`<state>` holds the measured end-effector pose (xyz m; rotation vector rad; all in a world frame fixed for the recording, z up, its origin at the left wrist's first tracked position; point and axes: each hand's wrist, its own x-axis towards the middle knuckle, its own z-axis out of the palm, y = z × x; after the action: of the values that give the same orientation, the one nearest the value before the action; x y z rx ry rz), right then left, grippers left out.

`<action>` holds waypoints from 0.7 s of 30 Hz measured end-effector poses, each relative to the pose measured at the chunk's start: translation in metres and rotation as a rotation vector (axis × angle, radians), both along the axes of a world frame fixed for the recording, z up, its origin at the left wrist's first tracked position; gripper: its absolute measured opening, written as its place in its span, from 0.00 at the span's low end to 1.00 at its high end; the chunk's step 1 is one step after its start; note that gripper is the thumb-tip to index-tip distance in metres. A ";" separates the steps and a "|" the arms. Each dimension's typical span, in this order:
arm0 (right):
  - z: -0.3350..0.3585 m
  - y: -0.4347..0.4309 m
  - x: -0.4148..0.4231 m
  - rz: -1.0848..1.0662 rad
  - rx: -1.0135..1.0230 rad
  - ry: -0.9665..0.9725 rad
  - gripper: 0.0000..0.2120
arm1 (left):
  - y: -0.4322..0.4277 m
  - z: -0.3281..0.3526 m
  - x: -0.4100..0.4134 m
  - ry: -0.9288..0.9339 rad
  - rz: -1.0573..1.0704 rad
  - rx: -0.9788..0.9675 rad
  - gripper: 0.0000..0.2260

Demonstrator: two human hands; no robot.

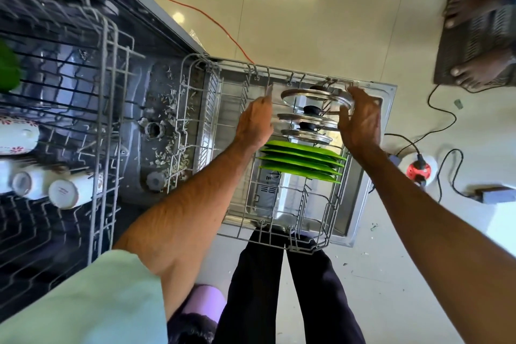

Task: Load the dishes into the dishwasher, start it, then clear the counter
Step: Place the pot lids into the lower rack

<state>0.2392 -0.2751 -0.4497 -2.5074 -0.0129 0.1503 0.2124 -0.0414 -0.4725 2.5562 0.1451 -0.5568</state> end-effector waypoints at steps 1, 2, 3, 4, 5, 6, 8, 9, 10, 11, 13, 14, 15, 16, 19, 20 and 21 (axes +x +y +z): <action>0.004 0.001 -0.004 -0.003 0.007 -0.005 0.17 | -0.001 0.003 -0.007 -0.004 0.012 0.000 0.30; 0.007 0.002 -0.009 -0.005 0.021 -0.010 0.18 | -0.003 0.009 -0.014 -0.006 0.019 -0.006 0.29; 0.010 0.004 -0.015 -0.009 0.031 -0.014 0.19 | -0.005 0.015 -0.021 -0.004 0.029 -0.023 0.27; 0.013 0.006 -0.022 -0.012 0.031 -0.020 0.20 | -0.007 0.022 -0.028 -0.007 0.044 -0.045 0.25; 0.017 0.008 -0.029 -0.014 0.025 -0.025 0.20 | -0.010 0.028 -0.036 -0.018 0.060 -0.067 0.24; 0.021 0.010 -0.036 -0.018 0.018 -0.021 0.19 | -0.013 0.035 -0.044 -0.025 0.073 -0.087 0.23; 0.034 0.015 -0.051 -0.034 -0.002 0.035 0.19 | -0.019 0.049 -0.061 -0.026 0.087 -0.109 0.21; 0.043 0.018 -0.060 -0.036 -0.013 0.072 0.19 | -0.022 0.058 -0.070 -0.021 0.088 -0.115 0.21; 0.054 0.022 -0.070 -0.024 -0.015 0.100 0.19 | -0.024 0.067 -0.080 -0.013 0.083 -0.117 0.20; 0.067 0.026 -0.080 -0.006 -0.004 0.123 0.19 | -0.026 0.078 -0.090 -0.005 0.072 -0.123 0.19; 0.092 0.033 -0.102 0.023 0.008 0.176 0.19 | -0.030 0.101 -0.114 0.011 0.037 -0.138 0.20; 0.107 0.037 -0.111 0.031 0.007 0.215 0.19 | -0.031 0.115 -0.126 0.022 0.029 -0.139 0.21; 0.123 0.042 -0.120 0.043 0.006 0.248 0.19 | -0.032 0.130 -0.137 0.036 0.034 -0.142 0.22; 0.138 0.045 -0.129 0.062 -0.001 0.282 0.19 | -0.033 0.143 -0.148 0.048 0.044 -0.139 0.22; 0.179 0.051 -0.157 0.132 -0.019 0.439 0.19 | -0.031 0.183 -0.183 0.074 0.091 -0.124 0.21; 0.192 0.052 -0.167 0.161 -0.023 0.490 0.20 | -0.031 0.194 -0.195 0.073 0.105 -0.122 0.20; 0.205 0.053 -0.174 0.182 -0.027 0.525 0.20 | -0.030 0.206 -0.206 0.070 0.123 -0.122 0.20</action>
<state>0.0652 -0.2216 -0.2443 -2.4160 -0.0242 0.8800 0.0068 -0.0719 -0.2661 2.3921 0.2825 -0.5890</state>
